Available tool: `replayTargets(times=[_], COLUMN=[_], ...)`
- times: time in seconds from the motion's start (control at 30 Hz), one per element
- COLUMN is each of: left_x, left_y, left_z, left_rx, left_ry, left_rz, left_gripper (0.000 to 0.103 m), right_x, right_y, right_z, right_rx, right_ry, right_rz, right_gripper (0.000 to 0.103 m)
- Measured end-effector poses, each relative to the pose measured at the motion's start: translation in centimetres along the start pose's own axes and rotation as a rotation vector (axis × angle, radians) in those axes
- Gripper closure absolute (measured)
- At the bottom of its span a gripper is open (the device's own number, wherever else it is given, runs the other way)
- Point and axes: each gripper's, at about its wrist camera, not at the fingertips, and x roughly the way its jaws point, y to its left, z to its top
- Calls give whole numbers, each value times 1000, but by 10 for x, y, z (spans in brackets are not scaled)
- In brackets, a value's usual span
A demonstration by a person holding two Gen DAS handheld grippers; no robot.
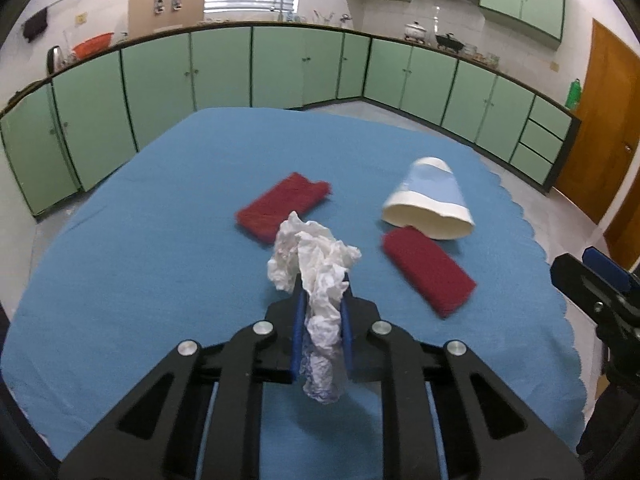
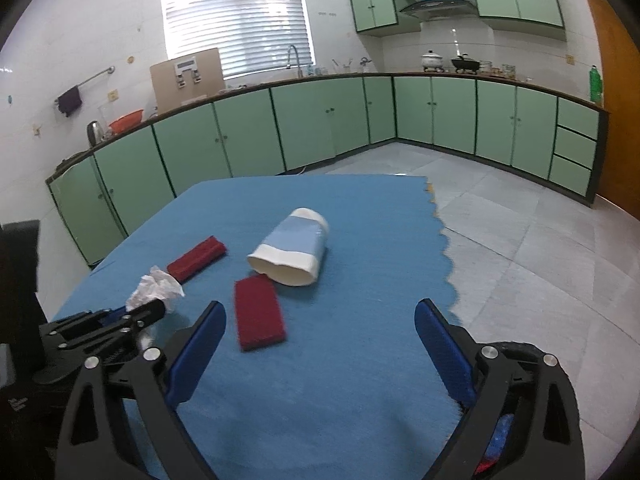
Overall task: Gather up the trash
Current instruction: 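Grasp the red sponge pad with the right gripper while the left holds the tissue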
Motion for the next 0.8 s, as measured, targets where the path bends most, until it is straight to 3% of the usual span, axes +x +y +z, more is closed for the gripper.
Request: replayTargets(times=[0.27,0.6,0.8], left_x=[-6,-1,4], left_y=[35,58,58], left_z=[2,1,1], left_rx=[-27,-47,-45], left_ry=[-10,5,18], left_rz=[61,77,74], left_gripper=[89,89,89], right_x=[37,76,80], right_y=[30,44,44], right_z=[-2,-8,-10], right_rx=[-66,-101,-113], right_ry=[71,225,257], right_rz=[20,23,10], right_gripper=[11,36,47])
